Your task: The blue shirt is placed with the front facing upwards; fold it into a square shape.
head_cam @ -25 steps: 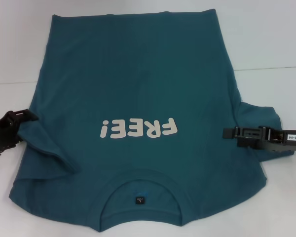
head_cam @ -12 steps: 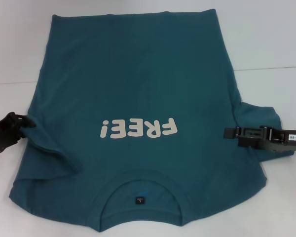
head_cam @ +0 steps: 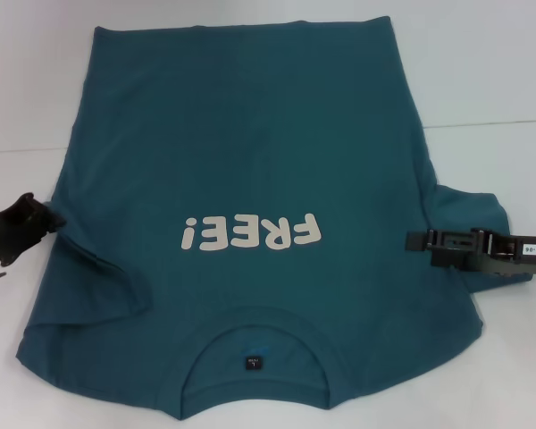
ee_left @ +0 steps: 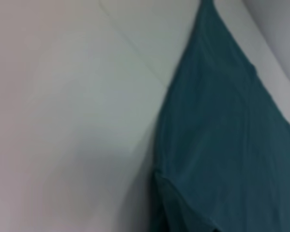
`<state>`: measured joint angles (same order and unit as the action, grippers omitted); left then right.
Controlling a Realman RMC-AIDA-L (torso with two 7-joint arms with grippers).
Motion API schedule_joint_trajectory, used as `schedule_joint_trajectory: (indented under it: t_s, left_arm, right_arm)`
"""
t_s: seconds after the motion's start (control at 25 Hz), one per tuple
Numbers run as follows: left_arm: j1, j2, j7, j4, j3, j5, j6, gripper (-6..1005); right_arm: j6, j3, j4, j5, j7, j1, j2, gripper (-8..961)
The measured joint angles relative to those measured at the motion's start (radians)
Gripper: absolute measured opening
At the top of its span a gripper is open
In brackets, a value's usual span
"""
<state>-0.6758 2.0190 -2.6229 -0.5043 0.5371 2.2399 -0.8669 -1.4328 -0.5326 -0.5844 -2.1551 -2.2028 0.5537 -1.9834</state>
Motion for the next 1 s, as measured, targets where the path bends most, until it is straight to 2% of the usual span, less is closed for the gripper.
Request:
schedule_joint_trajectory:
  t_s: [0.08,0.32,0.6,1.0]
  left_arm:
    - [-0.001,0.001,0.016,0.000,0.001,-0.025,-0.008,46]
    - [-0.012,0.018,0.082,-0.002,0.003,-0.110,-0.058,20]
    - [-0.042,0.049,0.097,0.007,0.000,-0.115,0.038,77]
    - [-0.079,0.053,0.109,0.058,0.004,-0.116,0.089,158]
  right_arm:
    - [0.000,0.001,0.000,0.000,0.000,0.000,0.000,908]
    - [0.000,0.001,0.000,0.000,0.000,-0.001,0.000,908]
    - [0.000,0.000,0.001,0.000,0.000,-0.002,0.000,908]
    - [0.002,0.000,0.003,0.000,0.001,-0.001,0.000,907]
